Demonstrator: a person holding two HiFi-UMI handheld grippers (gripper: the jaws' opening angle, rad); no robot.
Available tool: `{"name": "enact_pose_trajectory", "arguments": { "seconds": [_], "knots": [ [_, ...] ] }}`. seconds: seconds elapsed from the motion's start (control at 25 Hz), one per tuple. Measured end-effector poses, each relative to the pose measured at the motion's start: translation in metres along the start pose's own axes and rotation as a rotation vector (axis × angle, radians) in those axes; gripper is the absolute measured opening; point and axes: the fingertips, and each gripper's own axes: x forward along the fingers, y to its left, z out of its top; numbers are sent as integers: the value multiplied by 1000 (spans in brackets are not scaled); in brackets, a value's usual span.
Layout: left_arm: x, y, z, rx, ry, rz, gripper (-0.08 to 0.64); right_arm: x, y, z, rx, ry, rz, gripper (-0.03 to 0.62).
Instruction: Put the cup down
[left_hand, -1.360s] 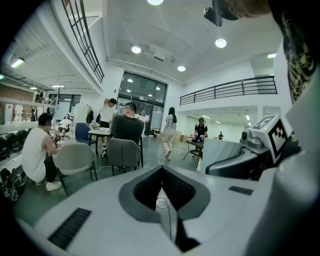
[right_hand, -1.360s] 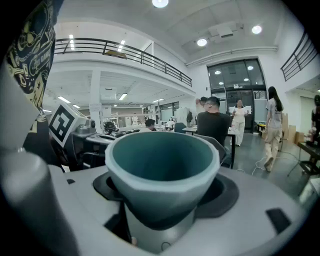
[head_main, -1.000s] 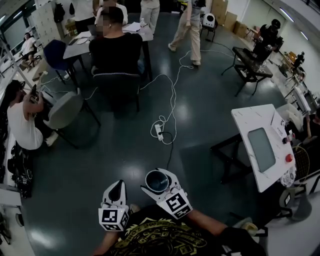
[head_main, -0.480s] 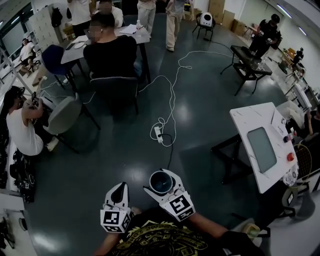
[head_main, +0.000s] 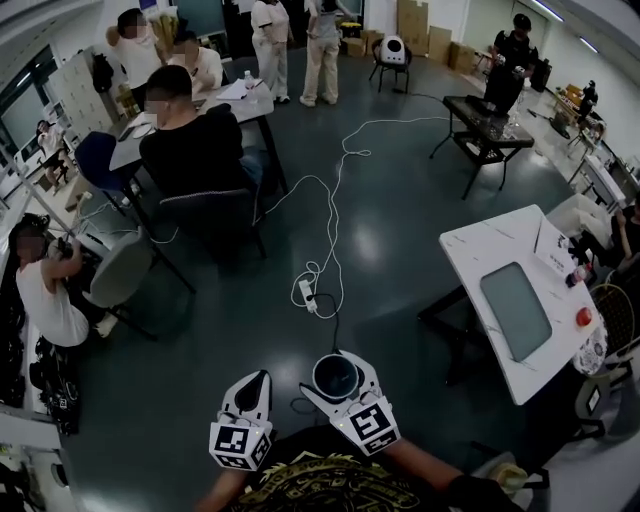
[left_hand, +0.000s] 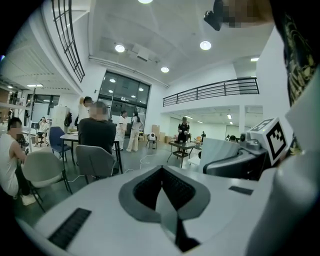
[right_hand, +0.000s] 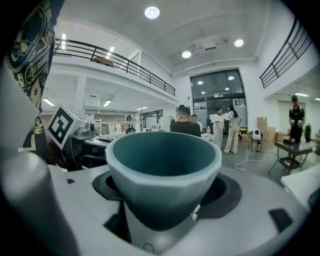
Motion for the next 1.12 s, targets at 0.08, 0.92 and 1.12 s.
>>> {"name": "enact_pose_trajectory", "arguments": {
  "seconds": [0.08,0.92,1.12],
  "knots": [
    [16,-19,3,14,4,-22,11,-13,-20,-2,2,-6,-23,379],
    [106,-126,19,76,26,-250,11,-109,-128,-22,79,-19,-292,379],
    [111,-137,34,105,1,-285,11,-120,-134,-16,82,-38,-335,379]
  ]
}}
